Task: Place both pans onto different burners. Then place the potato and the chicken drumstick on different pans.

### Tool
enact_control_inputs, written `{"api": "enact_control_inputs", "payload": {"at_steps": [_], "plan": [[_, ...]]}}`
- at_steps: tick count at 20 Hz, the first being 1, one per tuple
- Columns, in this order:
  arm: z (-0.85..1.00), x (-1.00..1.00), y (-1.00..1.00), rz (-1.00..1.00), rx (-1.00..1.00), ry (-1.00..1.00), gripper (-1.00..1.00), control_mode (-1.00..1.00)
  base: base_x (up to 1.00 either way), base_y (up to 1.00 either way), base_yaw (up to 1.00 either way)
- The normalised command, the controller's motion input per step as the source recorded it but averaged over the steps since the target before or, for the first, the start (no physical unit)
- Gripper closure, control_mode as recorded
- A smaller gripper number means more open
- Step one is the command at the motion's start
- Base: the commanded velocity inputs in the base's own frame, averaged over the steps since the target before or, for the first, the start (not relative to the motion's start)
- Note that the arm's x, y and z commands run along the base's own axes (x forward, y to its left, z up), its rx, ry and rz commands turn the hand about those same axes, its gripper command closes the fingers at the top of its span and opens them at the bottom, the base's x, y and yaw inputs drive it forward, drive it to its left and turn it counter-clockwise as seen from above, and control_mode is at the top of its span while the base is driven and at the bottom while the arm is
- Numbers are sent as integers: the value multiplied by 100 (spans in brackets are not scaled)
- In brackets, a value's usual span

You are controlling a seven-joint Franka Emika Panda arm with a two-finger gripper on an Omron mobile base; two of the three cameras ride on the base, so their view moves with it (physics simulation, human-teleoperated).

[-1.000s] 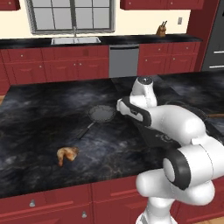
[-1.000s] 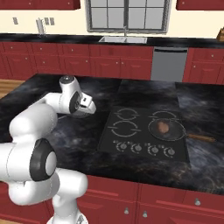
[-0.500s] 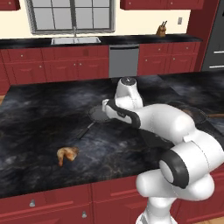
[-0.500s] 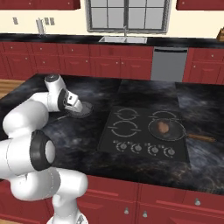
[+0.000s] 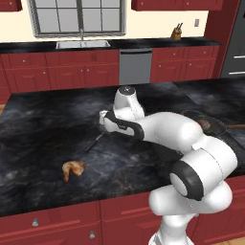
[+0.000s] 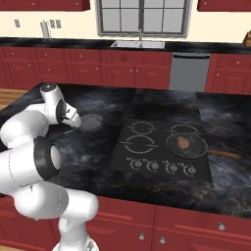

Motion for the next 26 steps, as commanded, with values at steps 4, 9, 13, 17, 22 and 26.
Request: {"api": "enact_control_inputs", "payload": {"at_steps": [4,9,13,17,22,26], "plan": [[-26,14,32,0,0,9,-100,-100,0,0,0],[-26,13,26,0,0,7,-100,-100,0,0,0],[-31,26,22,0,0,6,-100,-100,0,0,0],[-41,41,23,0,0,6,-100,-100,0,0,0],[-37,54,15,0,0,4,-100,-100,0,0,0],[-35,62,12,0,0,6,-100,-100,0,0,0]]}}
